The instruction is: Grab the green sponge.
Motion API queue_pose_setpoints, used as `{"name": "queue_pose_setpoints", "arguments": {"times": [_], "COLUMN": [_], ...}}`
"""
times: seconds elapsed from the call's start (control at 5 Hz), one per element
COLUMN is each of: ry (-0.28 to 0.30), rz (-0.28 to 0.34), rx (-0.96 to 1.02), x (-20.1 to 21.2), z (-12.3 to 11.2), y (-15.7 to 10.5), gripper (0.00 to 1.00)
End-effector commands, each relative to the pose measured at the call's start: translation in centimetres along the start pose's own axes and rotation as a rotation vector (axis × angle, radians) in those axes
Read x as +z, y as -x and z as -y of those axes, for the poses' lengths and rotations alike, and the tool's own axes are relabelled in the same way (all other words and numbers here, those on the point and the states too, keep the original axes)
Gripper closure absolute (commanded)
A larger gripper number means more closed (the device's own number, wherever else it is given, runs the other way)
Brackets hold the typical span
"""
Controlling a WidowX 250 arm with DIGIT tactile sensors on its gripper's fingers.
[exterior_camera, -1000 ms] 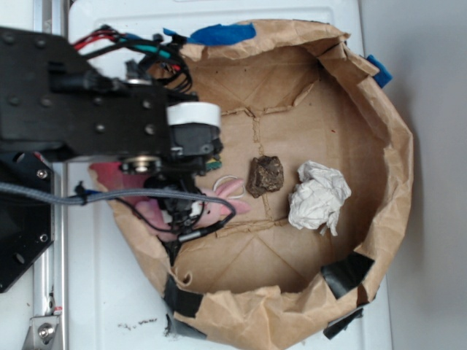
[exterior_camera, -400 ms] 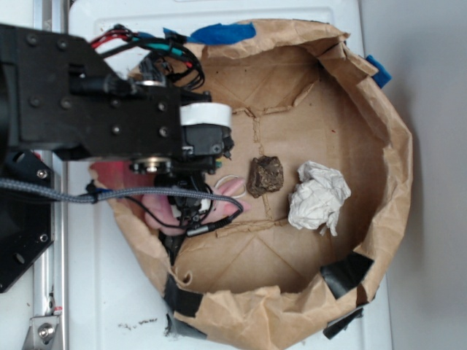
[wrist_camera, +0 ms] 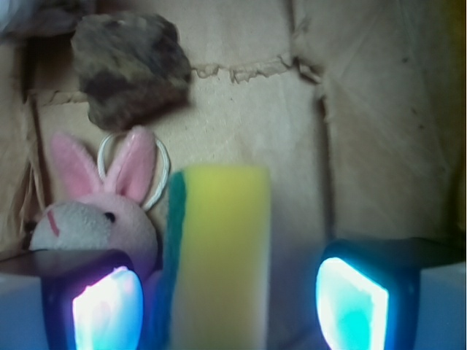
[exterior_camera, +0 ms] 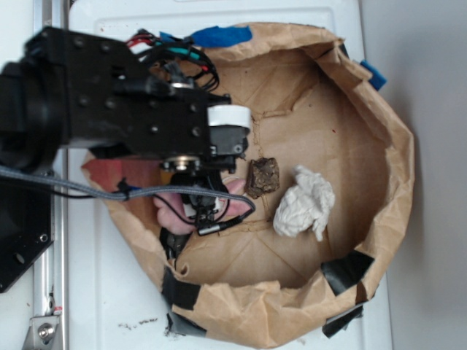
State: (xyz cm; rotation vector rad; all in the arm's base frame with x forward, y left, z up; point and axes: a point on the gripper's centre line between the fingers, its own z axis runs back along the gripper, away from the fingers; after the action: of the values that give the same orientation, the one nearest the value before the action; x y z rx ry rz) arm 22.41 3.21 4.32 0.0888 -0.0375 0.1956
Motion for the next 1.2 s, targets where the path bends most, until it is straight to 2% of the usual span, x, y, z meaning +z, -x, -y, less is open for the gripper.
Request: {"name": "queue_pose_setpoints", "arguments": {"times": [0.0, 0.2, 1.0], "ry": [-0.058, -0.062, -0.029], "rz": [0.03, 0.027, 0.039], "rx": [0.008, 0.011, 0.011], "x": [-1.61, -1.93, -1.06], "z": [-0.06, 0.04, -0.57], "y": [-1.22, -1.12, -1.75], "gripper": [0.0, 1.0, 1.0]}}
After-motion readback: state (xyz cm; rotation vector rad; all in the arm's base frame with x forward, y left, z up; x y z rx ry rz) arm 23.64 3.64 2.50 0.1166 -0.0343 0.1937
